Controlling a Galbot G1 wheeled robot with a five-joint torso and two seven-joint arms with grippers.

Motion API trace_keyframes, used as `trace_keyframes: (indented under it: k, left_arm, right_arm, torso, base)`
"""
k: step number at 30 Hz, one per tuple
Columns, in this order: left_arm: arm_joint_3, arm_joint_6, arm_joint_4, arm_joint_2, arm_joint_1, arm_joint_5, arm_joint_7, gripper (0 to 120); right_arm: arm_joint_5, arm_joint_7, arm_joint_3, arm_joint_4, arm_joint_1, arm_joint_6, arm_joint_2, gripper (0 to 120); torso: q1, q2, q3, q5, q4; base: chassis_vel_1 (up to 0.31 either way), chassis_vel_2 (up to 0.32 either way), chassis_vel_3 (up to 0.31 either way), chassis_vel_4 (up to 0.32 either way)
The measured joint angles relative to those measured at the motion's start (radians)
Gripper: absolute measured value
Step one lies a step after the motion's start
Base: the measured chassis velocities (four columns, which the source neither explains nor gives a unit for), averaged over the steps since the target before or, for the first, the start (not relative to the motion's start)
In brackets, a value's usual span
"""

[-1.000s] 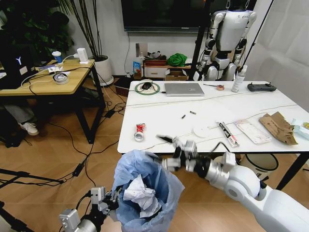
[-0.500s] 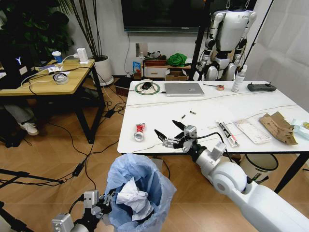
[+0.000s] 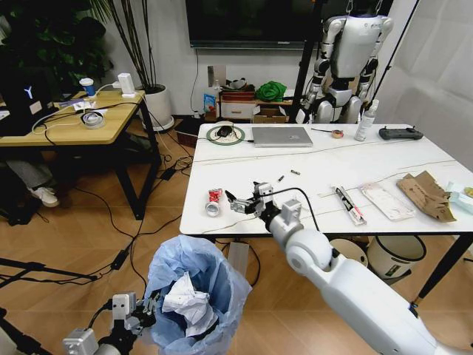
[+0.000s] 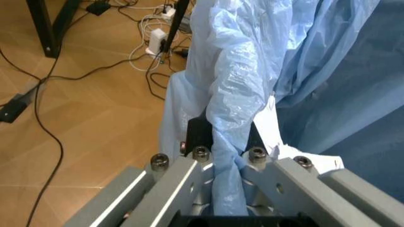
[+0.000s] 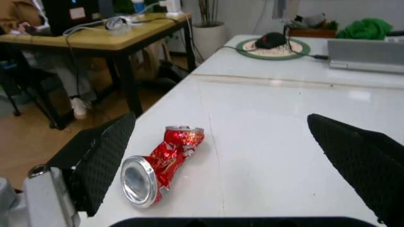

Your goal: Pick up the trash bin and place the trash from the table into it.

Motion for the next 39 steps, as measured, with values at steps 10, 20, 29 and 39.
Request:
trace_keyframes:
  k: [10, 20, 29, 39]
  left_arm:
    - [-0.034, 0.000, 0.001, 0.005, 0.018, -0.003, -0.002, 0]
    - [-0.081, -0.001, -0.008, 0.020, 0.039, -0.010, -0.001, 0]
    - [-0.069, -0.001, -0.010, 0.024, 0.023, -0.020, -0.007, 0]
    - [-0.065, -0.001, -0.008, 0.027, 0.017, -0.027, -0.008, 0]
  right_arm:
    - [0.027, 0.150, -0.102, -0.024, 0.031, -0.066, 0.121, 100]
    - [0.028, 0.219, -0.135, -0.112, 0.066, -0.111, 0.215, 100]
    - [0.009, 0.297, -0.148, -0.206, 0.083, -0.156, 0.280, 100]
    - [-0.003, 0.351, -0.155, -0.291, 0.092, -0.176, 0.340, 100]
  torso:
    - [0.000, 0.000, 0.000, -0.0003, 0.0001]
    - [0.000, 0.000, 0.000, 0.0001, 0.0000]
    - [0.000, 0.000, 0.000, 0.0002, 0.0000]
    - [0.000, 0.000, 0.000, 0.0003, 0.0000]
  base:
    - [0.000, 0.000, 0.000, 0.000]
    - [0.000, 0.000, 0.000, 0.000]
    - [0.000, 0.000, 0.000, 0.000]
    - [0.000, 0.000, 0.000, 0.000]
